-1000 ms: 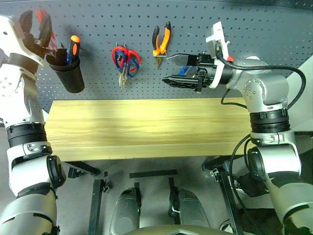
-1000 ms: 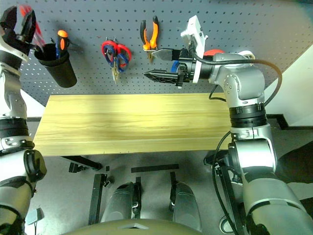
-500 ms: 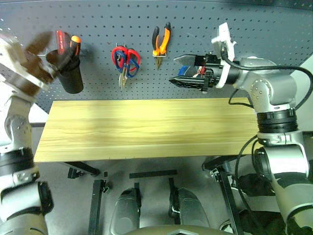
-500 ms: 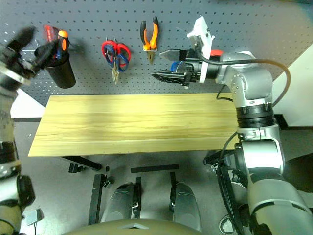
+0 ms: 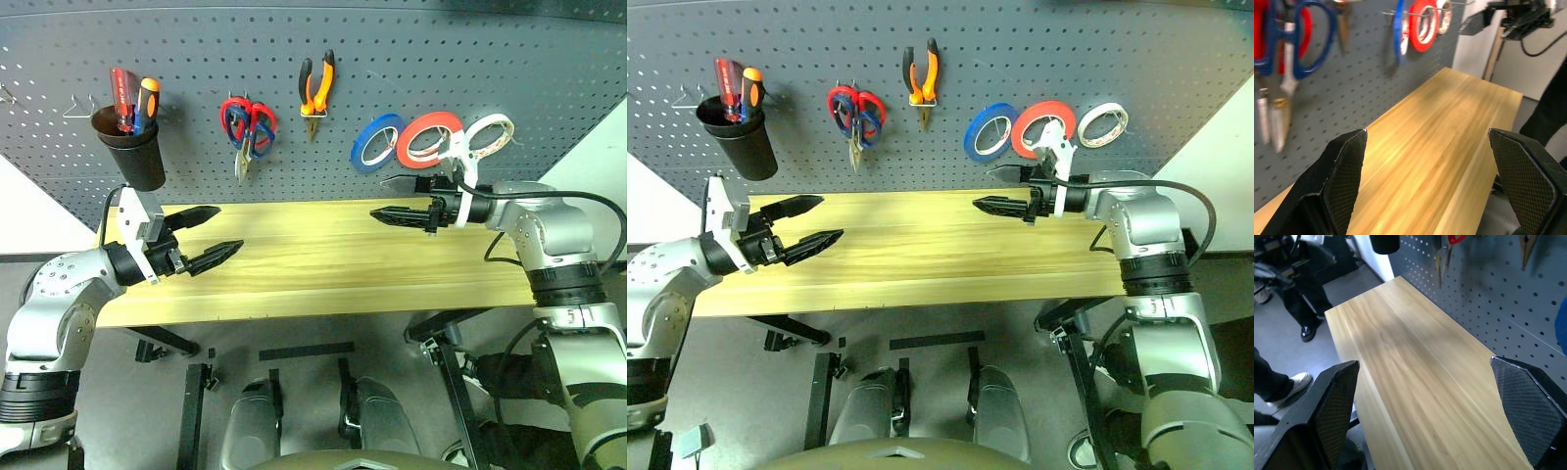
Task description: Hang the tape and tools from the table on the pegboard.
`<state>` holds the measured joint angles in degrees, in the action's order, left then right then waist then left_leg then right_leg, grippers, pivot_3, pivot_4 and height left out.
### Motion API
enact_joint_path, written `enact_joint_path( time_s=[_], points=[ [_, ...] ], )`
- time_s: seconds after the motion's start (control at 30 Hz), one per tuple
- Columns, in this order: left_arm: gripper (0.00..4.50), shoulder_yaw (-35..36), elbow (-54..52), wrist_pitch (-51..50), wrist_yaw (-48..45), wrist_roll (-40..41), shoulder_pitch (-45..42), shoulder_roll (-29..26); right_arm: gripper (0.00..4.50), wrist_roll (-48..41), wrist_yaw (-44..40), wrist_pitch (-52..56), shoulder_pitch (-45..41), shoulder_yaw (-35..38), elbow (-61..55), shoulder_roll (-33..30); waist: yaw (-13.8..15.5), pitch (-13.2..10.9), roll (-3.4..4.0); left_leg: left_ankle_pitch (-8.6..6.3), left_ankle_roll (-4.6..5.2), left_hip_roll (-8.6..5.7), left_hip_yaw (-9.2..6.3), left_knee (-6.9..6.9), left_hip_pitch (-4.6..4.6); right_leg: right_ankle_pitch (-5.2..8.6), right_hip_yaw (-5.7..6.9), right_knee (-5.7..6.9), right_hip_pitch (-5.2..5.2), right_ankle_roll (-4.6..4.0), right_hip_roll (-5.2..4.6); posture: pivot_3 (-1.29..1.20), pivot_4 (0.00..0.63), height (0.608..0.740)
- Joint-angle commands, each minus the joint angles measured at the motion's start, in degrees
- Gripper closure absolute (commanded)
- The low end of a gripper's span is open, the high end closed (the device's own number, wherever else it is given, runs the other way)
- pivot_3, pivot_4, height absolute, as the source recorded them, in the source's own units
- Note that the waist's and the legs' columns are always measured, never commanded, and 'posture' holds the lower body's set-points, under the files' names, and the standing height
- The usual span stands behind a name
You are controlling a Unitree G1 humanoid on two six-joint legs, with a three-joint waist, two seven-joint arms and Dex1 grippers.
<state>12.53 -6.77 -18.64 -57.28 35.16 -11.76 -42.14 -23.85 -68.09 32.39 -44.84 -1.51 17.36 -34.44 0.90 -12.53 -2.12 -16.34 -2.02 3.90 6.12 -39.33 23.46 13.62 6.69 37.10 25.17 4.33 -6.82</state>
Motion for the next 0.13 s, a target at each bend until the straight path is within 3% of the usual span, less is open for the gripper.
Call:
enact_joint_path(
  time_s=[0.03,0.13],
  points=[
    [0.35,-0.1,0.7,3.4,0.3,-2.2,-0.9,1.5,0.00,-1.5,-0.5,0.7,-2.7,0.9,-2.9,0.1,-0.1,0.0,0.04,0.00,0.00,0.00,0.00,0.00,0.01,0.00,0.00,0.00,0.00,0.00,0.00,0.08,0.163,0.740],
    [0.35,0.1,1.1,3.8,0.7,-2.4,-0.3,2.9,0.00,-1.1,-0.4,0.7,-3.9,0.8,-1.5,0.7,0.0,0.0,0.04,-0.01,0.02,-0.01,0.00,0.00,0.01,0.00,0.00,0.00,-0.05,0.00,0.00,0.08,0.154,0.740]
  ],
)
